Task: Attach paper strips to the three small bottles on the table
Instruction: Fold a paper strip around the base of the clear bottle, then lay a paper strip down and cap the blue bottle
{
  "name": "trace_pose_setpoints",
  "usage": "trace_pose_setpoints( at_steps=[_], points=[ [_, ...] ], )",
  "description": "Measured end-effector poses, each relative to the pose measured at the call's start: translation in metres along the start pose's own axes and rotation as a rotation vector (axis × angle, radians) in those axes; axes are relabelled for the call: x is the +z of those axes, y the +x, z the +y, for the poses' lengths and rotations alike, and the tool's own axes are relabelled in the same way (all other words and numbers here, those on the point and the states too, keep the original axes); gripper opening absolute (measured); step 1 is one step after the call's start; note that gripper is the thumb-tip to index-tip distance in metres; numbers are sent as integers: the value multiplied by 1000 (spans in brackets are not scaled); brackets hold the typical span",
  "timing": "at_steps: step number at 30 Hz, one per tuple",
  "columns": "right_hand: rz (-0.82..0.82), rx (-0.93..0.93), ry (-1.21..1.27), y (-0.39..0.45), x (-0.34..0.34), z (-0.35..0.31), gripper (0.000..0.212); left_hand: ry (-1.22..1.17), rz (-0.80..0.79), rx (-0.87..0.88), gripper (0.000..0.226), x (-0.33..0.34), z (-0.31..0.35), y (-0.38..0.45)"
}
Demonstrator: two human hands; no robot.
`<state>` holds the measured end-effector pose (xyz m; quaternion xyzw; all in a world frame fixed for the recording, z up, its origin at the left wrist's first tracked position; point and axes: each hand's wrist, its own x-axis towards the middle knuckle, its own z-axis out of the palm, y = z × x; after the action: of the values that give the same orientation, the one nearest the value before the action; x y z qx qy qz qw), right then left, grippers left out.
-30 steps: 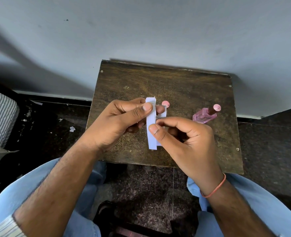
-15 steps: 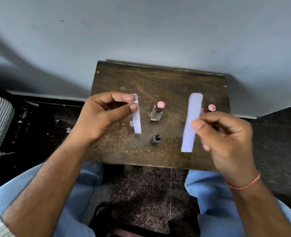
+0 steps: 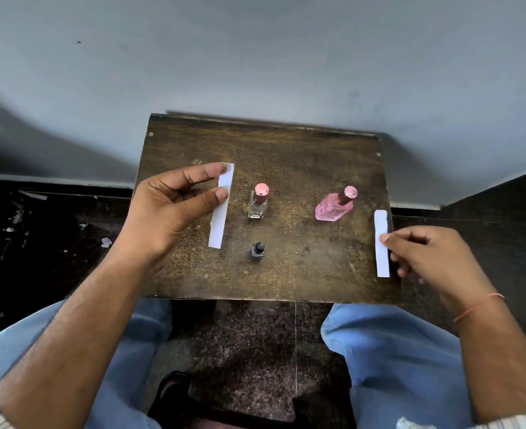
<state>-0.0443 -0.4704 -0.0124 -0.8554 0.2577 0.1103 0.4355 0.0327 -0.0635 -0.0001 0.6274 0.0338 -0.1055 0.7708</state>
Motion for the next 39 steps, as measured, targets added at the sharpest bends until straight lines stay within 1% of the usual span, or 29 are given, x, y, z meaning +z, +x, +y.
trace_pose_setpoints(
  at_steps=[5, 9, 12, 15, 17, 19, 22, 24, 25, 26, 28, 31, 34, 37, 39],
  points=[
    [53, 53, -62, 2, 1, 1, 11, 24, -10, -37, 47, -2, -1, 0],
    [84, 96, -109, 0, 3, -9, 19, 25, 2, -55, 49, -7, 0, -1],
    [120, 107, -164, -5, 4, -18, 15, 57, -15, -61, 47, -11, 1, -2],
    [234, 26, -268, -12, 7, -30, 17, 97, -42, -67, 49, -14, 3, -4],
    [288, -142, -256, -18, 13, -40, 20, 125, -61, -77, 51, -16, 3, -4],
    [205, -335, -168, -27, 26, -52, 19, 132, -73, -94, 54, -18, 4, -6],
    [-42, -530, -109, -41, 59, -67, 17, 144, -89, -127, 57, -23, 3, -8],
    [-175, -597, -138, -46, 81, -74, 31, 155, -103, -147, 60, -27, 3, -10],
    [-210, -626, -173, -47, 91, -76, 40, 159, -108, -156, 62, -28, 3, -11],
    [-230, -654, -198, -48, 99, -76, 47, 158, -114, -163, 63, -29, 3, -12],
    [-253, -696, -201, -49, 113, -77, 53, 153, -129, -173, 64, -31, 3, -13],
    [-265, -719, -181, -49, 126, -78, 50, 161, -147, -186, 65, -32, 3, -13],
    [-262, -725, -187, -47, 130, -76, 35, 193, -179, -190, 66, -33, 3, -12],
    [-258, -621, -98, -45, 130, -73, 26, 191, -189, -186, 66, -33, 2, -12],
    [-328, -495, 87, -45, 130, -74, 22, 196, -180, -176, 66, -33, 1, -11]
  ],
)
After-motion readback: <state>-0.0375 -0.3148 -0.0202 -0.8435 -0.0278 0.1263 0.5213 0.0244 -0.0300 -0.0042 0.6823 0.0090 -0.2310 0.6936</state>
